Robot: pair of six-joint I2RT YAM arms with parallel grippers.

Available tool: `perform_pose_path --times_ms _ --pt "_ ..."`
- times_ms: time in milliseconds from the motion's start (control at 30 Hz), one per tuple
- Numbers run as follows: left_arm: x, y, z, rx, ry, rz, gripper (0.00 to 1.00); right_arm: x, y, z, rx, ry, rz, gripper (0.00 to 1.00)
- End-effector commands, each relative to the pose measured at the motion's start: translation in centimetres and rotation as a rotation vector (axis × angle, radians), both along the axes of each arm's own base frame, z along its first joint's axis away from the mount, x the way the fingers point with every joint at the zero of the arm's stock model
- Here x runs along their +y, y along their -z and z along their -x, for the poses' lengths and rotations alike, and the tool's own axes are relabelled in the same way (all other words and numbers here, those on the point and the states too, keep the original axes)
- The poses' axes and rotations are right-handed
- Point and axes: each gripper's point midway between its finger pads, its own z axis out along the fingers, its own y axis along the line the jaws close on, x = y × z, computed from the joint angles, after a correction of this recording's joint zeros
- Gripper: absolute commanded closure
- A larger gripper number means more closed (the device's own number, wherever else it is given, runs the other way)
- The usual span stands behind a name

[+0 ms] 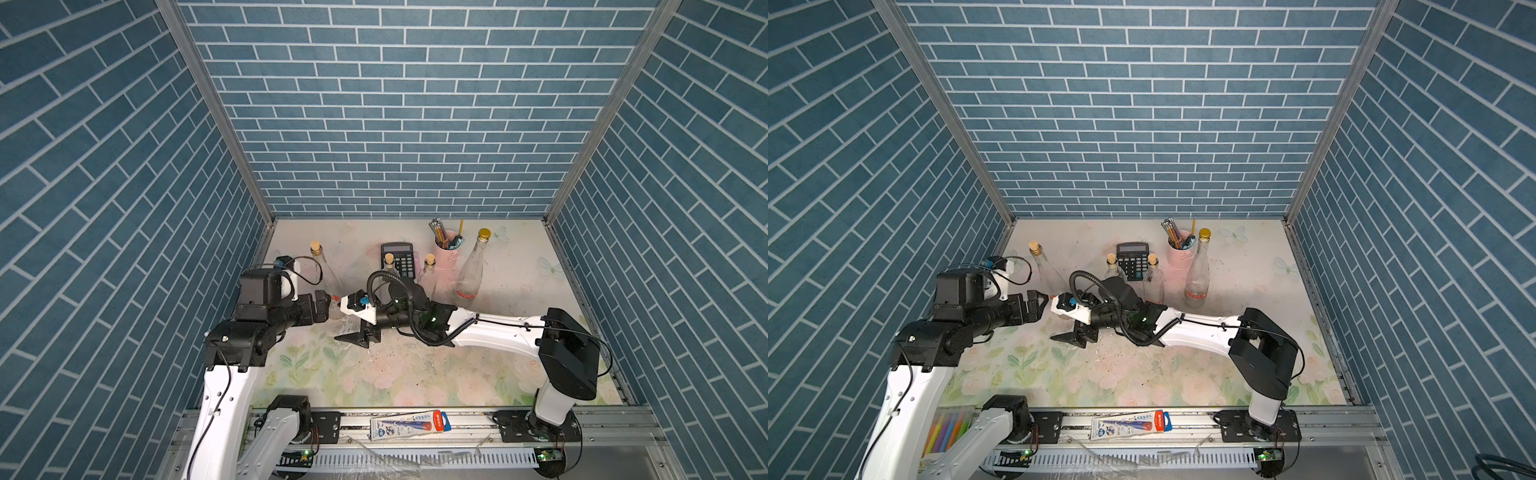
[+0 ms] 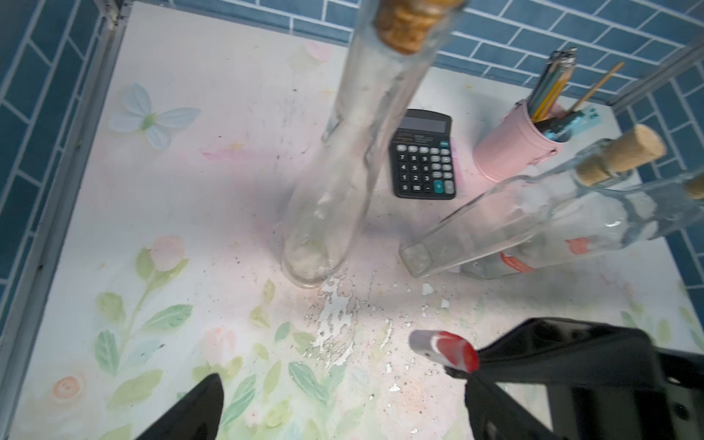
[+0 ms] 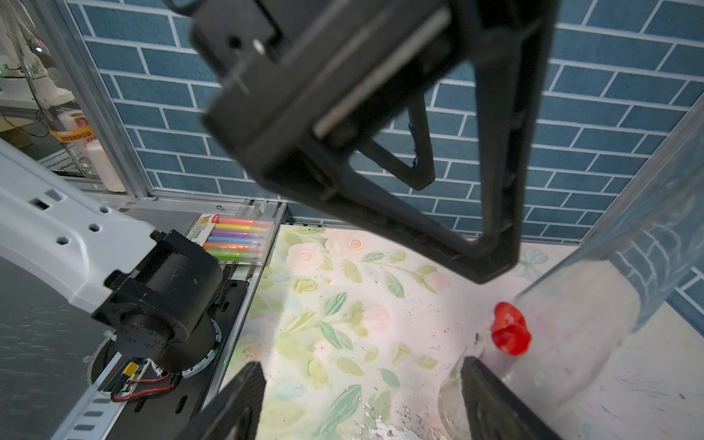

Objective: Remove the label from the bottle
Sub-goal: Place the label at the center of the board.

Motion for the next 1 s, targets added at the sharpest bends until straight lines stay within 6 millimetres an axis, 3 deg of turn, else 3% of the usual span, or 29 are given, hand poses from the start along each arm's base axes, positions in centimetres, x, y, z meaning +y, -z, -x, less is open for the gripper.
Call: perform_pose_path --times_ms 0,367,967 --pt "-1.6 -1.0 0.0 -0.027 0.081 0.066 0.01 0.4 -0.8 0.2 -0.040 -0.032 -0.014 0.18" --pt "-2.1 0.6 -0.8 0.019 0.092 0.086 0.00 0.3 -1.7 0.7 -0.053 -0.044 -0.033 0.18" --pt "-0.4 3.1 -0.6 0.110 0.028 0.004 0.00 0.1 -3.1 0.0 -0.084 0.007 -0.072 0.18"
